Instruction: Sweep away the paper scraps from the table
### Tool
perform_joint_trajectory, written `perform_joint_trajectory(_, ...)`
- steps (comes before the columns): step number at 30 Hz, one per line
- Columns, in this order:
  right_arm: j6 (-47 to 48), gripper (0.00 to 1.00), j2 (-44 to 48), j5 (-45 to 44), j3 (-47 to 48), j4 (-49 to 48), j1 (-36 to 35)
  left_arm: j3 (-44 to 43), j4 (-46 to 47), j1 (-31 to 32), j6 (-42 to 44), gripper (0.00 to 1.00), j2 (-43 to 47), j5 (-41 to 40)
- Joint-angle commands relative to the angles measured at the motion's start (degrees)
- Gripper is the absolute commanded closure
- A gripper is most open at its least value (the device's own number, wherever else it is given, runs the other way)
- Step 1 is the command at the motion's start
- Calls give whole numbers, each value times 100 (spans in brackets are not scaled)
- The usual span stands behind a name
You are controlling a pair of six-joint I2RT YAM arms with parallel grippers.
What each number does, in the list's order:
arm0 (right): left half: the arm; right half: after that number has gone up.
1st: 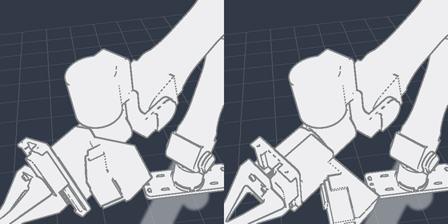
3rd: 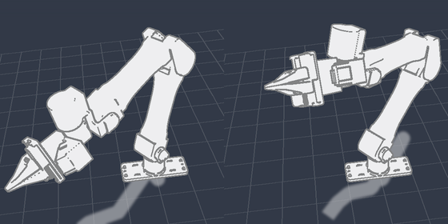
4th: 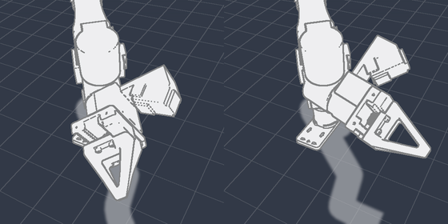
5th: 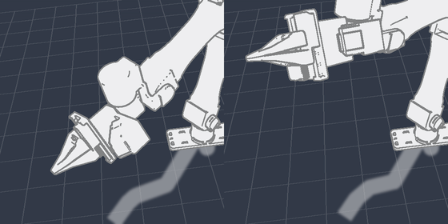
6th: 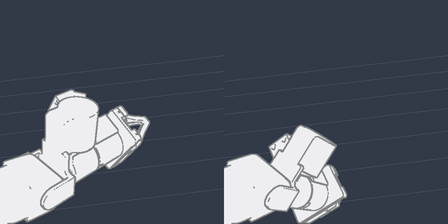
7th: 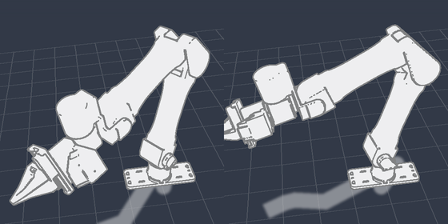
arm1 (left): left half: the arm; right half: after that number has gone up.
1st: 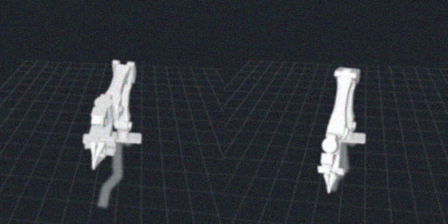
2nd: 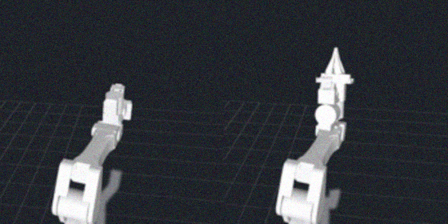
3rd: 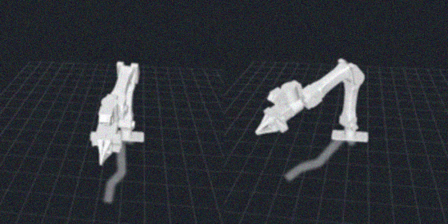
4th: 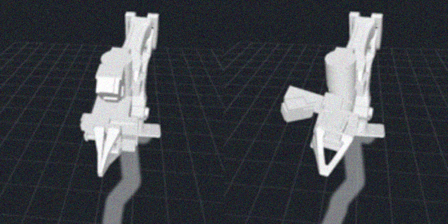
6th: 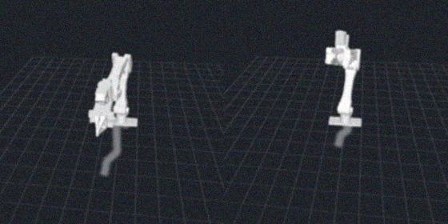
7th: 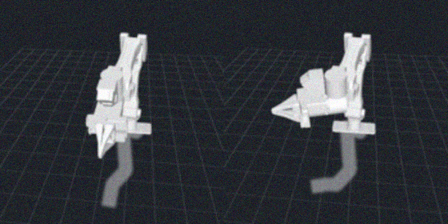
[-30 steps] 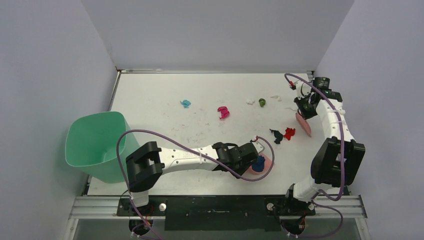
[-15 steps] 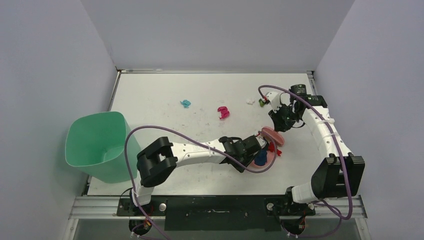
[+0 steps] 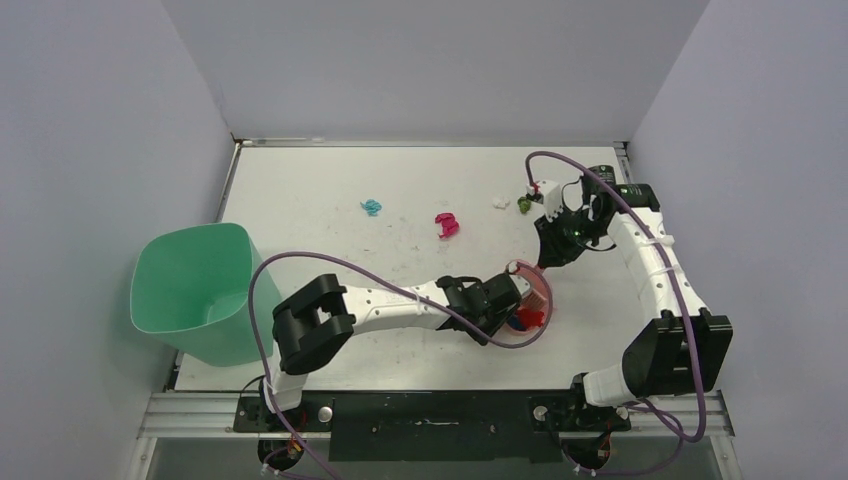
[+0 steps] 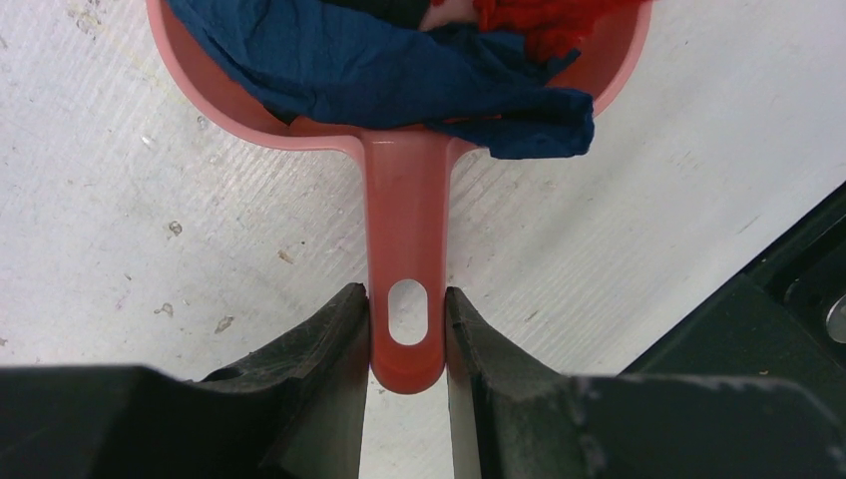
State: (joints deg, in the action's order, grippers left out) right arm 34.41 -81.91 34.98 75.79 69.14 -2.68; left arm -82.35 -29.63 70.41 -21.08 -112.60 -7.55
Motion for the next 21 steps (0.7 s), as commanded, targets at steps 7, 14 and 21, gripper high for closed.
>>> perform_joint_trajectory(7, -314, 95, 358, -618, 376, -364, 14, 952, 1139, 70, 306, 59, 853, -122)
perform_joint_trajectory(14, -458, 95, 544, -689, 250, -597, 133, 1253, 1737, 139, 456, 52, 838, -76)
perform_joint_trajectory(21, -512, 95, 677, -789, 290, -770, 430, 1348, 2048, 140, 464, 66, 719, -311)
